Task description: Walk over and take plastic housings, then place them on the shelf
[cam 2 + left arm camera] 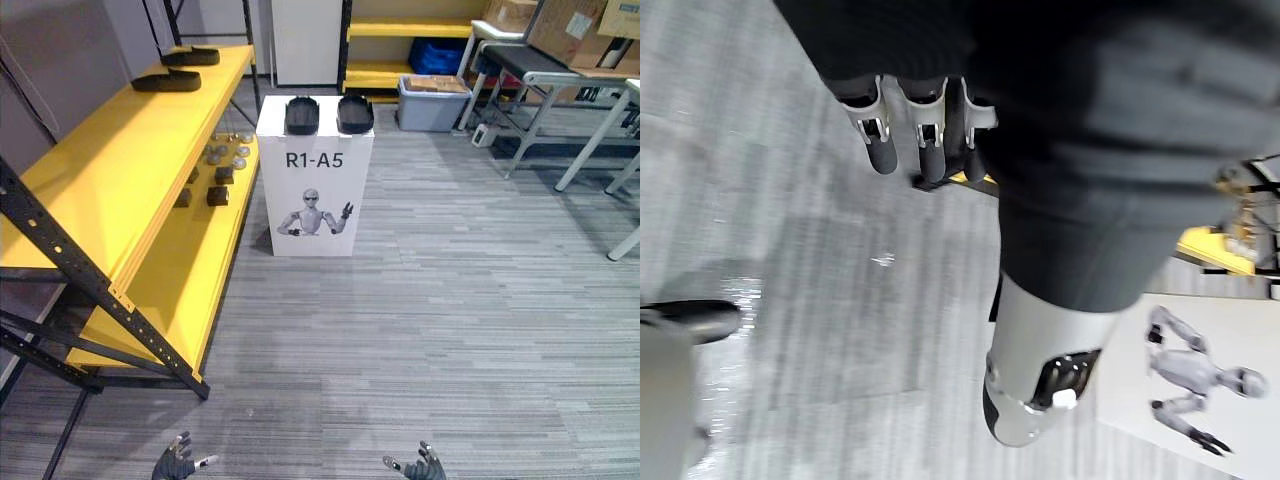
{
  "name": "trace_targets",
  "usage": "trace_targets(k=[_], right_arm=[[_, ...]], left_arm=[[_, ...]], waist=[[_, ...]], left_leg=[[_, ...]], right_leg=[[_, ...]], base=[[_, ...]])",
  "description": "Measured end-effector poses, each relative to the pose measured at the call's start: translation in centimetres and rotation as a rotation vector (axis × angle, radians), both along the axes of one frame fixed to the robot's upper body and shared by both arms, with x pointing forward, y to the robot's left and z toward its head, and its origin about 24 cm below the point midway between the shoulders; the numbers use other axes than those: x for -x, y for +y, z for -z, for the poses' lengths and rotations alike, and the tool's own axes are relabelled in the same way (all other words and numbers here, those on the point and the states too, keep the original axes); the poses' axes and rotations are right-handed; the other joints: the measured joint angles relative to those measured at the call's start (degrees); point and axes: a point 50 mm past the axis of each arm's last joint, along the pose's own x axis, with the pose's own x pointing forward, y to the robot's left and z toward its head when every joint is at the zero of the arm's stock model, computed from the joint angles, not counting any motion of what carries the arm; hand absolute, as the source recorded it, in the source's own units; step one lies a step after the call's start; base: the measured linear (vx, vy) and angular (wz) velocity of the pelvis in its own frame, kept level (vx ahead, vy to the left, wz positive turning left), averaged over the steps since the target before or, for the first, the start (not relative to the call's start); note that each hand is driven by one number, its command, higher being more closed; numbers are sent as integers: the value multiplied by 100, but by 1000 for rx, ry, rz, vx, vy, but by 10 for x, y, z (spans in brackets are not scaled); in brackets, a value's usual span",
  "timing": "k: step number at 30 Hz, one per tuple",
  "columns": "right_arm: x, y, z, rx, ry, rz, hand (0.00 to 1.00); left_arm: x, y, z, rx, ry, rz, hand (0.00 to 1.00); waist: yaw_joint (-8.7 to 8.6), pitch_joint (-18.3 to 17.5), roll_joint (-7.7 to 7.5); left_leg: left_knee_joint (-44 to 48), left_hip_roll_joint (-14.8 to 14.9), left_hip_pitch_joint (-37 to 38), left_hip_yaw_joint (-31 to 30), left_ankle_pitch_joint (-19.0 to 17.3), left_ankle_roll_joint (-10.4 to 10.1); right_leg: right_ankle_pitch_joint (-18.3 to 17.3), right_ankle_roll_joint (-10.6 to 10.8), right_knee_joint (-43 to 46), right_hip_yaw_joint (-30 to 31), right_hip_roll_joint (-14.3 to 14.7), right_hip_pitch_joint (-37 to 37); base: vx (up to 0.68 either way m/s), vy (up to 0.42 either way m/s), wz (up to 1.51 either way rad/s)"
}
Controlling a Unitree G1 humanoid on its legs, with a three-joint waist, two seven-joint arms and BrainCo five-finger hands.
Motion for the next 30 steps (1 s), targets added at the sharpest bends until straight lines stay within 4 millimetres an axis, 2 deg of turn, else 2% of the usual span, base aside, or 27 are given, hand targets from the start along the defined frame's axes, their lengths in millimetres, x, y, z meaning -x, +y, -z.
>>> trace_targets(k=[5, 8, 15, 20, 26, 29, 30], right_arm=[[-12, -4, -11, 53, -53, -103, 0], [-14, -5, -12, 52, -52, -133, 0], [-15, -4, -12, 28, -67, -117, 0], [-16, -5, -13, 29, -74, -96, 0], [-27, -9, -18, 38, -112, -49, 0], [-32, -9, -20, 38, -130, -36, 0], [-32, -8, -19, 39, -128, -33, 0]], left_arm=[[-10, -1, -12, -26, -75, 53, 0], [-8, -1, -11, -24, -70, 55, 0], [2, -3, -8, -14, -47, 43, 0], [-3, -4, -12, -16, -76, 44, 0], [-3, 0, -14, -9, -89, 8, 0], [-8, -1, -19, -6, -120, -9, 0], [-12, -1, -22, -8, -139, -7, 0]], waist=[[-1, 60, 19], [-3, 59, 20], [-15, 46, 54], [-14, 44, 69], [-3, 69, 142], [-1, 137, 195], [10, 214, 177]], left_leg=[[6, 35, 177, 34, -95, -142], [14, 51, 185, 43, -124, -176], [162, 143, 164, 176, -242, -113], [245, 175, 6, 222, -274, -84], [823, 313, -315, 439, -685, -32], [1272, 377, -534, 493, -1037, 8], [1471, 369, -516, 509, -1271, 85]], right_leg=[[-10, 16, -62, 21, 27, 165], [-26, 41, -100, 40, 40, 163], [-26, 40, -138, 155, 116, 166], [-29, 41, -144, 180, 138, 25], [-56, 78, -134, 364, 219, -97], [-580, 254, 663, 420, 218, -518], [-934, 465, 1626, 296, 150, -861]], base=[[49, -22, -6], [-19, -19, -3], [-45, -23, -12], [-27, -9, -5], [43, 17, -20], [88, 27, -14], [102, 18, -11]])
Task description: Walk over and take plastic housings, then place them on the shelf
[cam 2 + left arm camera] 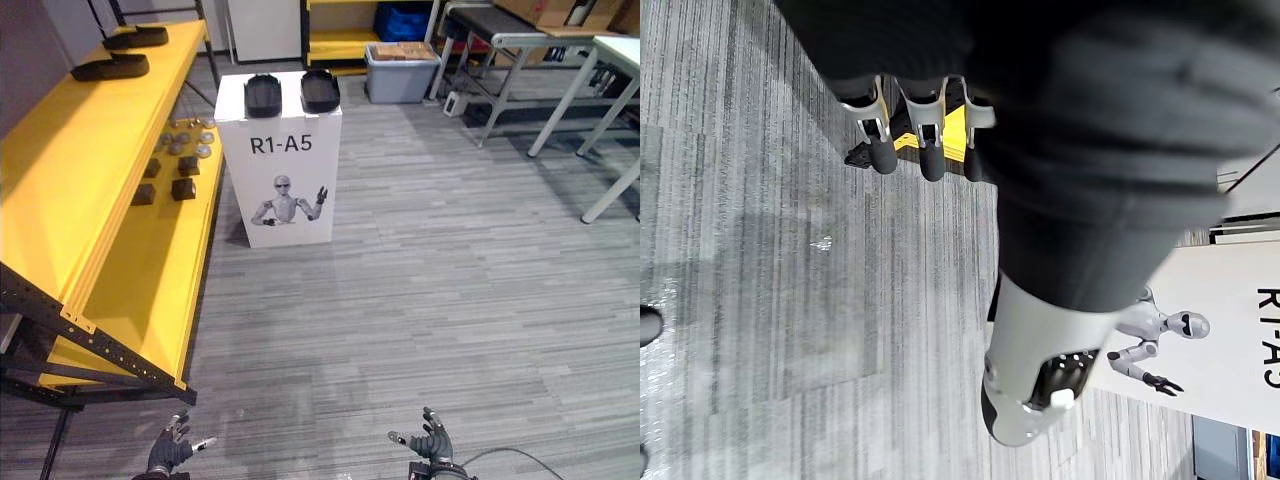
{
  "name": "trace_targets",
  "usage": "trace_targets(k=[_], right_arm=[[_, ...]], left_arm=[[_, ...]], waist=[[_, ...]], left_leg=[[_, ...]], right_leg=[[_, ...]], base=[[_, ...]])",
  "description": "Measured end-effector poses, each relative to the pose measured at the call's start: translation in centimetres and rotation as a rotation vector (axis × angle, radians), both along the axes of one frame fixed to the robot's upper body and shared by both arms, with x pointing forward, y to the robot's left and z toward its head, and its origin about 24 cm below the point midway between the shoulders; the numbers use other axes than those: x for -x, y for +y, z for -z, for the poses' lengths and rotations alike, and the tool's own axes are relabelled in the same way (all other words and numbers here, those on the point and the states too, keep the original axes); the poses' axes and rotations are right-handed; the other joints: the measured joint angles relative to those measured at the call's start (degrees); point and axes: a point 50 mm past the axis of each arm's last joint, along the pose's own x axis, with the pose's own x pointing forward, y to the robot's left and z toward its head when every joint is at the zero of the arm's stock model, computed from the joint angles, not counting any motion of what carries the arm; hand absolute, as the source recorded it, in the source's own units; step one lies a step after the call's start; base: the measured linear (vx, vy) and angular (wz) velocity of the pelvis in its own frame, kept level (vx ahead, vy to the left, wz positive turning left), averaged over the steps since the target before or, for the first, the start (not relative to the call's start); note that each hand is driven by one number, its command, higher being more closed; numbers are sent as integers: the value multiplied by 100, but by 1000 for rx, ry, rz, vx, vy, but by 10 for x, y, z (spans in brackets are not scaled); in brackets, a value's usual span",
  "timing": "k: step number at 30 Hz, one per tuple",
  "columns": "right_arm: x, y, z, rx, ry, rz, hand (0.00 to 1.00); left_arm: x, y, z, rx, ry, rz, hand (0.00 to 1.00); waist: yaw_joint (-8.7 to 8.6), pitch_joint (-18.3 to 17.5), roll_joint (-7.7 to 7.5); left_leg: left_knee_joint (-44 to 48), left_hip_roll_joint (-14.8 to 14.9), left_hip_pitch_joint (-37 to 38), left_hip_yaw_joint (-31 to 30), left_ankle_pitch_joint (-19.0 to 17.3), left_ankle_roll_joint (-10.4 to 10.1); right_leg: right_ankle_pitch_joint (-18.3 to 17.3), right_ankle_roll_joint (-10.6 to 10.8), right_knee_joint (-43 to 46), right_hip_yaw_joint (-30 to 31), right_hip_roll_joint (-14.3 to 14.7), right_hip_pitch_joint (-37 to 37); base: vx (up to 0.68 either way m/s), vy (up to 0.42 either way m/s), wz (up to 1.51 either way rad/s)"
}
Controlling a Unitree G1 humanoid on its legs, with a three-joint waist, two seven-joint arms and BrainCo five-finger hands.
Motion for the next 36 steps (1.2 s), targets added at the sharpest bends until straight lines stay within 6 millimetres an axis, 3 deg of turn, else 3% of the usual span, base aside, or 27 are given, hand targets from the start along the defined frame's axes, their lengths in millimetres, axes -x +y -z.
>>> trace_targets(k=[1, 2, 4, 5, 7, 9, 10, 11, 12, 13, 14, 16, 17, 18, 20, 22, 24, 25, 26, 27, 28, 29, 30, 32, 34, 35, 36], right_arm=[[-1, 1, 0, -2, -2, -2, 0], [-5, 3, -1, -6, -11, -6, 0], [-5, 4, -1, -8, -12, -6, 0], [-5, 4, -1, -7, -13, -7, 0], [-10, 3, -4, 0, -27, -18, 0], [-17, 3, -7, 6, -43, -30, 0], [-19, 4, -8, 6, -49, -34, 0], [-17, 3, -7, 12, -45, -29, 0], [-23, -1, -11, 29, -61, -28, 0], [-26, -1, -13, 30, -69, -29, 0], [-32, -2, -16, 35, -87, -29, 0], [-33, 1, -17, 33, -95, -37, 0], [-33, 9, -16, 23, -97, -57, 0], [-36, 14, -17, 17, -113, -58, 0], [-39, 22, -18, -3, -131, -50, 0], [-41, 24, -17, -7, -130, -51, 0], [-50, 24, -18, -10, -134, -51, 0], [-52, 23, -18, -9, -133, -41, 0], [-52, 20, -19, -2, -133, -27, 0], [-51, 19, -18, 2, -127, -26, 0], [-49, 21, -15, -4, -115, -22, 0], [-47, 22, -14, -7, -111, -20, 0], [-41, 18, -12, 3, -93, -12, 0], [-38, 19, -8, -4, -73, -7, 0], [-36, 26, -6, -21, -68, -16, 0], [-32, 28, -4, -28, -56, -21, 0], [-30, 30, -2, -32, -49, -33, 0]], left_arm=[[0, 0, 0, -1, 0, -1, 0], [-1, 1, 0, -5, -1, 0, 0], [-3, -1, -1, -7, 0, 15, 0], [-3, -1, 0, -11, 6, 17, 0], [-10, -2, -2, -5, -12, 20, 0], [-23, -3, -5, 0, -40, 19, 0], [-30, -2, -8, -7, -56, 24, 0], [-34, -2, -9, -10, -65, 26, 0], [-42, -6, -11, -5, -80, 26, 0], [-43, -6, -11, -5, -82, 26, 0], [-44, -8, -10, 1, -82, 25, 0], [-42, -13, -9, 18, -77, 16, 0], [-39, -16, -7, 29, -73, 16, 0], [-37, -16, -7, 32, -72, 13, 0], [-35, -18, -8, 39, -78, 9, 0], [-36, -19, -9, 47, -88, 3, 0], [-35, -18, -9, 46, -85, -5, 0], [-35, -19, -8, 49, -82, -7, 0], [-35, -22, -8, 55, -83, -6, 0], [-35, -22, -8, 56, -80, -8, 0], [-33, -20, -6, 50, -70, -9, 0], [-38, -19, -8, 45, -81, -5, 0], [-47, -24, -10, 57, -99, 8, 0], [-45, -25, -8, 62, -86, 5, 0], [-42, -22, -6, 49, -66, 12, 0], [-41, -22, -5, 43, -55, 28, 0], [-39, -22, -4, 34, -49, 38, 0]], waist=[[15, 9, -6], [1, 85, -3], [-5, 234, -56], [-14, 257, -19], [-81, 354, -17], [-251, 448, 50], [-305, 462, 40], [-335, 442, 18], [-288, 443, 175], [-292, 442, 169], [-320, 449, 188], [-303, 471, 233], [-254, 502, 233], [-168, 521, 230], [-38, 552, 105], [116, 557, 104], [242, 609, 85], [314, 634, 70], [318, 617, 106], [329, 619, 119], [331, 591, 44], [250, 584, -128], [269, 590, -171], [296, 594, -178], [239, 621, -260], [191, 634, -279], [130, 631, -257]], left_leg=[[68, 11, 3, 33, -75, 7], [151, 20, 86, 40, -191, 62], [143, -18, 428, 50, -390, 102], [117, -6, 577, 43, -498, 83], [-35, 39, 839, -52, -551, 44], [-294, 249, 1078, -314, -535, 12], [-504, 319, 1250, -477, -492, -164], [-547, 403, 1350, -620, -547, -330], [-413, 631, 1355, -703, -495, -566], [-344, 619, 1328, -724, -433, -670], [150, 647, 1180, -792, -225, -801], [1869, 827, 621, -822, 458, -716], [3294, 1094, 73, -796, 711, -717], [4382, 1325, -438, -648, 593, -764], [4758, 1417, -1140, -309, 408, -727], [4103, 1349, -1680, 58, 269, -689], [2692, 1020, -1967, 94, 240, -731], [1494, 764, -1982, 7, 379, -683], [315, 558, -1931, -195, 884, -627], [221, 510, -1898, -247, 1342, -579], [291, 368, -1785, -305, 1652, -208], [423, 181, -1817, -290, 1456, -164], [684, 80, -1888, -275, 1183, -59], [852, 76, -1665, -155, 805, 20], [842, -53, -1161, -86, 436, 139], [844, -127, -815, -96, 241, 193], [723, -133, -364, -117, 75, 214]], right_leg=[[-79, 93, 496, -128, -49, -204], [-112, 144, 1619, -392, -180, -682], [-258, 101, 2578, -860, -467, -1056], [-326, 82, 2631, -1048, -572, -1309], [-314, 43, 2277, -1158, -614, -1672], [-86, -97, 1272, -1188, -465, -1936], [561, -183, 430, -1090, -367, -1979], [1419, -421, 213, -1027, -324, -1883], [1135, -792, 610, -1140, -211, -1961], [1022, -788, 688, -1151, -229, -1968], [741, -839, 868, -1245, -260, -1868], [539, -902, 497, -1357, -160, -1208], [533, -906, -19, -1377, 7, -577], [550, -935, -458, -1358, 158, -18], [550, -935, -1007, -1302, 217, 633], [552, -935, -1350, -1185, 216, 991], [546, -924, -1587, -991, 150, 1259], [497, -847, -1694, -887, 77, 1426], [340, -670, -1811, -778, 50, 1624], [245, -622, -1827, -722, 47, 1701], [45, -493, -1798, -639, -81, 1858], [-94, -396, -1697, -683, -274, 1876], [-220, -283, -1319, -739, -420, 1781], [-356, -117, 58, -634, -593, 1349], [-72, 219, 2320, -565, -933, 534], [-116, 186, 3487, -555, -1088, 60], [-134, 152, 4020, -658, -1128, -446]], base=[[189, 51, -13], [141, 42, -8], [283, 37, -5], [364, 15, -3], [391, -50, 32], [469, -114, 72], [559, -182, 72], [835, -301, 62], [619, -237, 34], [616, -261, 24], [471, -208, 30], [620, -265, 32], [523, -230, 13], [514, -227, 5], [459, -173, -4], [474, -81, -24], [431, 48, -52], [429, 124, -55], [427, 142, -54], [445, 177, -43], [475, 178, -11], [588, 188, 11], [489, 136, 17], [477, 153, -19], [482, 148, -11], [600, 100, 11], [504, 69, 13]])
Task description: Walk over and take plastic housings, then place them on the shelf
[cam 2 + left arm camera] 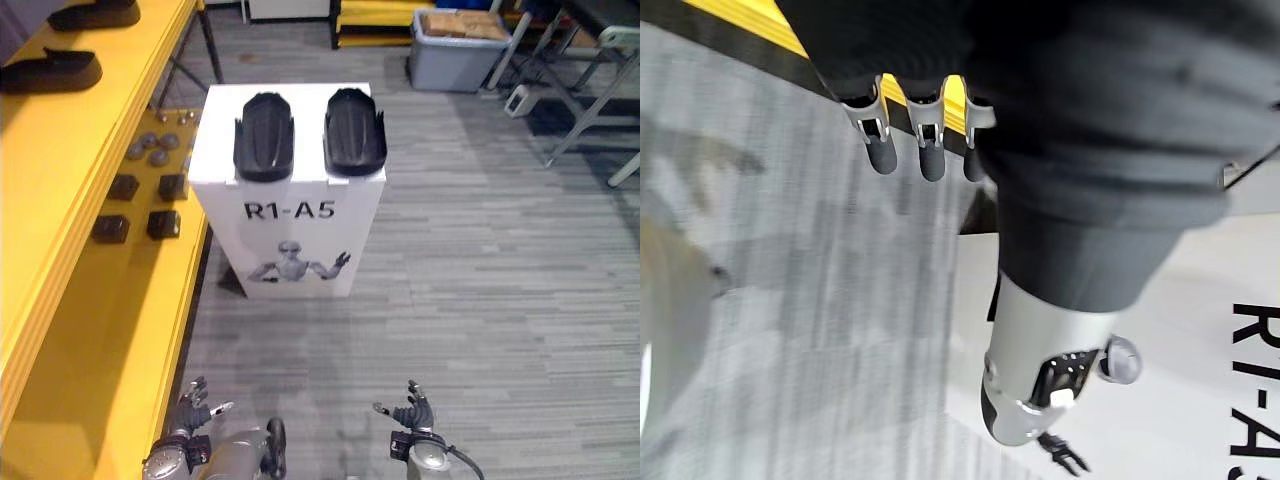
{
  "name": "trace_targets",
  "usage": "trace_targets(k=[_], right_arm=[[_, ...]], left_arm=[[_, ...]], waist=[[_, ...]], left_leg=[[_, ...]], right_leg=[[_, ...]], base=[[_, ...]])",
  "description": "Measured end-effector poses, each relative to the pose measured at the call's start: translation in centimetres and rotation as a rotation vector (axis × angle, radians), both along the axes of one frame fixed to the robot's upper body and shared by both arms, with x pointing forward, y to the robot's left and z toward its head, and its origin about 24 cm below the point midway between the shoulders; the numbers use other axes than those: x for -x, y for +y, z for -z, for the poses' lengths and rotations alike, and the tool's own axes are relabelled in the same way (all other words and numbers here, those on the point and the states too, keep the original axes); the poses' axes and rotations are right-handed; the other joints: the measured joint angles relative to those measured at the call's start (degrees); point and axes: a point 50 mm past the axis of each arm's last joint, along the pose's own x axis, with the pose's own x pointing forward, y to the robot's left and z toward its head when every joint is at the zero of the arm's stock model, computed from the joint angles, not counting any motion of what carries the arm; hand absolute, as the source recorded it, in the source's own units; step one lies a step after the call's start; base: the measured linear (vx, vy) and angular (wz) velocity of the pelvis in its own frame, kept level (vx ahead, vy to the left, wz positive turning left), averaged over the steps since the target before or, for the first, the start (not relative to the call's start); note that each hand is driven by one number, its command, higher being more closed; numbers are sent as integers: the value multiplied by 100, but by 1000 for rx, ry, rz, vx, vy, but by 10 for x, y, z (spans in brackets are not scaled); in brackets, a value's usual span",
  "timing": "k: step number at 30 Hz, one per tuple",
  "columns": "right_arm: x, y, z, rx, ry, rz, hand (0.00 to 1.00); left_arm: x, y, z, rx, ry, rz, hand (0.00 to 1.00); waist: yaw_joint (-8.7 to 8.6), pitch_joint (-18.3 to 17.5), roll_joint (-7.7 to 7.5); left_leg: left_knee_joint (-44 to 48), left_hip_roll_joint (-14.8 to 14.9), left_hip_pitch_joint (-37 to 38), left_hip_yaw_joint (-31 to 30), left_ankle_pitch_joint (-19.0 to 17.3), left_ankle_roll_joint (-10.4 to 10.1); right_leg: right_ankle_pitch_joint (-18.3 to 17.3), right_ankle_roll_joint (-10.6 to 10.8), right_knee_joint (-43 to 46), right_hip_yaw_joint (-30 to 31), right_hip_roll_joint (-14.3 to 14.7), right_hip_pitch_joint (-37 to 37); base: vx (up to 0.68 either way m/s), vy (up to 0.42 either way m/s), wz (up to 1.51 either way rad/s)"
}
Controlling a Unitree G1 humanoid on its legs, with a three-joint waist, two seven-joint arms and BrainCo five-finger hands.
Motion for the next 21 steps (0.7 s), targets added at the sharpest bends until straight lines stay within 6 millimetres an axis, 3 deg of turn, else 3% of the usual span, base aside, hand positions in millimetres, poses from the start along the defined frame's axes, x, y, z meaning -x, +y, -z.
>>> trace_targets(k=[2, 4, 5, 6, 7, 8, 9, 11, 12, 13, 14, 15, 17, 19, 20, 21], right_arm=[[0, 2, -1, -1, -8, -13, 0], [0, 0, -2, 2, -11, -14, 0], [1, 0, -1, 3, -7, -15, 0], [4, 0, 0, 11, 6, -21, 0], [5, 0, 1, 15, 15, -24, 0], [10, -4, 4, 27, 39, -24, 0], [7, -6, 4, 42, 43, -35, 0], [3, -6, -1, 49, 20, -39, 0], [5, -6, -1, 49, 16, -41, 0], [7, -1, -2, 47, 10, -53, 0], [10, 0, -2, 45, 6, -48, 0], [9, 0, -2, 47, 2, -44, 0], [5, 1, -4, 47, -15, -39, 0], [10, -1, -2, 49, 2, -35, 0], [14, -1, 2, 39, 25, -17, 0], [21, 0, 8, 16, 52, 12, 0]], left_arm=[[-2, 3, -1, -10, -5, 4, 0], [-7, 3, -4, -11, -22, 6, 0], [-9, 3, -5, -12, -26, 6, 0], [-10, 4, -5, -17, -30, 8, 0], [-10, 5, -5, -20, -29, 8, 0], [-10, 3, -2, -15, -15, 7, 0], [-7, -1, 1, -4, -2, 3, 0], [-8, -7, 1, 18, -4, 0, 0], [-8, -10, 1, 27, -5, -1, 0], [-9, -16, 0, 45, -13, -1, 0], [-10, -19, -2, 56, -28, 0, 0], [-11, -20, -2, 60, -31, 2, 0], [-13, -20, -4, 59, -40, 3, 0], [-10, -20, -1, 60, -28, 1, 0], [-9, -19, 2, 58, -9, 4, 0], [-12, -16, 2, 46, -10, 8, 0]], waist=[[-26, 0, -2], [-112, 15, 26], [-163, 19, 43], [-193, -4, 35], [-200, -18, 19], [-221, -60, 85], [-99, -146, 198], [-161, -122, 254], [-191, -113, 265], [-141, -93, 238], [-68, -96, 225], [-42, -107, 204], [45, -150, 253], [23, -205, 393], [-16, -228, 471], [-20, -215, 302]], left_leg=[[-264, 1, 399, -60, -40, -17], [-517, 74, 771, -220, -39, -23], [-631, 161, 980, -346, -76, -91], [-692, 254, 1146, -470, -193, -297], [-703, 275, 1200, -553, -270, -419], [-687, 375, 1297, -695, -383, -595], [-505, 594, 1218, -698, -295, -745], [401, 677, 888, -728, 21, -936], [982, 732, 687, -721, 253, -918], [2152, 947, 238, -654, 637, -932], [2792, 1161, -74, -435, 408, -988], [2862, 1213, -223, -356, 300, -995], [1705, 1263, -557, -202, 237, -1081], [263, 1237, -551, -274, 794, -988], [-216, 1191, -438, -357, 860, -928], [-593, 998, -290, -334, 962, -892]], right_leg=[[-59, -92, -128, -169, 6, -488], [-65, -112, -1007, -292, 131, -858], [-19, -140, -1942, -214, 290, -952], [209, -181, -3051, -72, 464, -925], [775, -289, -3469, -56, 500, -894], [1169, -596, -3534, -119, 582, -776], [1096, -733, -3495, -155, 727, -773], [1040, -792, -3611, -381, 727, -468], [1031, -806, -3778, -461, 729, -216], [1027, -810, -4156, -531, 758, 351], [1028, -811, -4500, -580, 805, 808], [1028, -811, -4637, -588, 805, 951], [1021, -762, -5046, -586, 794, 1261], [953, -622, -5093, -549, 889, 1296], [873, -506, -5110, -468, 929, 1339], [864, -472, -5113, -389, 777, 1279]], base=[[449, 15, 19], [509, -58, 44], [654, -177, 59], [543, -157, 64], [574, -189, 63], [566, -192, 28], [666, -237, 18], [500, -193, 31], [431, -173, 64], [383, -145, 48], [358, -121, 28], [298, -63, -3], [303, 45, -27], [236, 112, -18], [236, 176, 10], [234, 186, 17]])
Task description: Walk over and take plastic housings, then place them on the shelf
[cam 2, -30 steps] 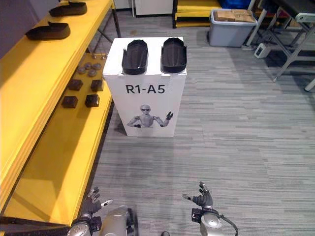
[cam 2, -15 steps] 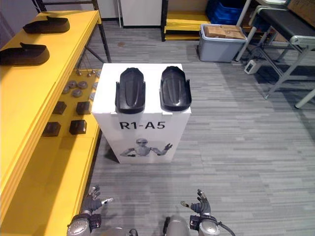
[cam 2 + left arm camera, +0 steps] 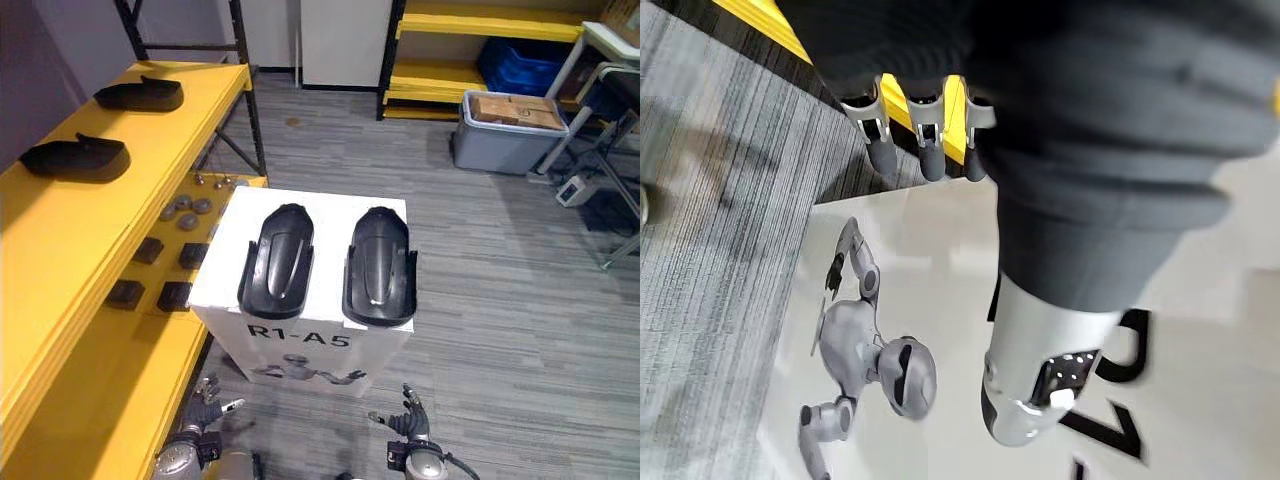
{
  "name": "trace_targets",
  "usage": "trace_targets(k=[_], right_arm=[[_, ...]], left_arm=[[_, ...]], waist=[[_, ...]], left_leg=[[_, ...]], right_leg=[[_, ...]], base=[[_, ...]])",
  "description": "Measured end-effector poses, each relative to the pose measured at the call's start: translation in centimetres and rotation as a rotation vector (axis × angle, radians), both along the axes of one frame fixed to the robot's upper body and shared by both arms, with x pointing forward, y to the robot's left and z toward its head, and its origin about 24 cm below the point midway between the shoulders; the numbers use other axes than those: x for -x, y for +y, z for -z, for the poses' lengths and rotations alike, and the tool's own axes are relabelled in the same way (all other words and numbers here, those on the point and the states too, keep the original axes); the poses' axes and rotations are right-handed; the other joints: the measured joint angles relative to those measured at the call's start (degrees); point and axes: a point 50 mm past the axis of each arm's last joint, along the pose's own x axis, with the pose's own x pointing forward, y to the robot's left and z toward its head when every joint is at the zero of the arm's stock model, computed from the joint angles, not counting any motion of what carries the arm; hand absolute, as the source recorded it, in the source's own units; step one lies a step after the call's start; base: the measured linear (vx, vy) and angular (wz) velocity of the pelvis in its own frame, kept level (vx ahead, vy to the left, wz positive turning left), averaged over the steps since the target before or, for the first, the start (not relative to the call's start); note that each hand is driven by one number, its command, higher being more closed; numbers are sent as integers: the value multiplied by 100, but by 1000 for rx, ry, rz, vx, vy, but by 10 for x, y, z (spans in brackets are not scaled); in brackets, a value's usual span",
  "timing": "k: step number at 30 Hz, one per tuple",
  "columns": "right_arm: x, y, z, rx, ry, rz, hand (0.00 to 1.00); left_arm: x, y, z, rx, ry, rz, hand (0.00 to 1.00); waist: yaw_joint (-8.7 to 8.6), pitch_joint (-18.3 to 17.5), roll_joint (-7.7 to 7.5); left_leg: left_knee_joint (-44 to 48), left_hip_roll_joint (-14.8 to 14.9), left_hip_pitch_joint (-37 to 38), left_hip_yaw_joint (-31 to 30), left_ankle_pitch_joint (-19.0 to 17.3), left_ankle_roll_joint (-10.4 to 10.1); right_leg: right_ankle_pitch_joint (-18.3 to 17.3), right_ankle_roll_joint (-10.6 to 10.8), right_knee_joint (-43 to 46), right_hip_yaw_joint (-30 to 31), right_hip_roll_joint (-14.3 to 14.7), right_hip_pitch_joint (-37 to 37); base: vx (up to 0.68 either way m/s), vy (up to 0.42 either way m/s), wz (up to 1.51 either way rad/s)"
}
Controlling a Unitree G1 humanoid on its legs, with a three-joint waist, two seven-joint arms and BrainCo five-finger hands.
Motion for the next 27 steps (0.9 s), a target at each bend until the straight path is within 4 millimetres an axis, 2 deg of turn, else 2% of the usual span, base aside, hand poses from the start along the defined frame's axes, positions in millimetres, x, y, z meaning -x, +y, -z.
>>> trace_targets(k=[2, 7, 11, 13, 15, 17, 19, 23, 24, 27], right_arm=[[8, -2, 3, -21, 11, 52, 0], [8, -7, 2, -39, -5, 117, 0], [10, -34, -7, -12, -55, 267, 0], [8, -47, -20, 27, -116, 302, 0], [1, -60, -40, 79, -207, 307, 0], [-5, -76, -71, 155, -340, 333, 0], [-15, -81, -94, 196, -440, 332, 0], [-42, -84, -140, 264, -627, 257, 0], [-46, -84, -146, 274, -646, 240, 0], [-78, -69, -179, 362, -754, 63, 0]], left_arm=[[4, 5, 2, -14, 17, -3, 0], [19, 15, 9, -43, 66, -15, 0], [22, 15, 11, -40, 75, -12, 0], [27, 15, 13, -38, 89, -12, 0], [32, 16, 14, -38, 100, -15, 0], [34, 17, 15, -40, 104, -15, 0], [41, 20, 16, -44, 121, -17, 0], [56, 22, 21, -44, 162, -24, 0], [57, 22, 22, -43, 165, -23, 0], [62, 24, 23, -40, 177, -8, 0]], waist=[[23, -26, -137], [9, -88, -161], [6, -111, -186], [-80, -125, -199], [-142, -211, -213], [-159, -289, -269], [-232, -350, -330], [-269, -406, -341], [-268, -408, -336], [-256, -428, -326]], left_leg=[[-363, -175, 196, 139, 91, 64], [-1029, -310, 668, 422, 292, 70], [-1692, -333, 937, 583, 596, 38], [-1865, -336, 1048, 643, 672, 24], [-1994, -349, 1083, 715, 718, 35], [-2050, -368, 1102, 787, 736, 49], [-2070, -384, 1125, 822, 741, 55], [-2138, -454, 1134, 877, 759, 83], [-2150, -466, 1127, 873, 765, 91], [-2173, -536, 1047, 757, 792, 131]], right_leg=[[-43, 73, -36, 70, -191, -4], [-36, 163, -99, 326, -284, 58], [-30, 162, -105, 485, -215, -26], [-29, 161, -107, 593, -193, -30], [-26, 166, -109, 642, -191, -94], [-18, 179, -123, 754, -194, -138], [-16, 182, -155, 790, -201, -163], [-2, 206, -243, 960, -232, -206], [9, 221, -269, 974, -236, -215], [40, 261, -293, 1005, -277, -321]], base=[[180, 116, -6], [73, 25, -21], [16, -6, -16], [7, 10, -23], [-9, 28, -19], [-18, 44, -18], [-36, 36, -11], [-52, 42, -14], [-47, 41, -5], [-44, 40, -2]])
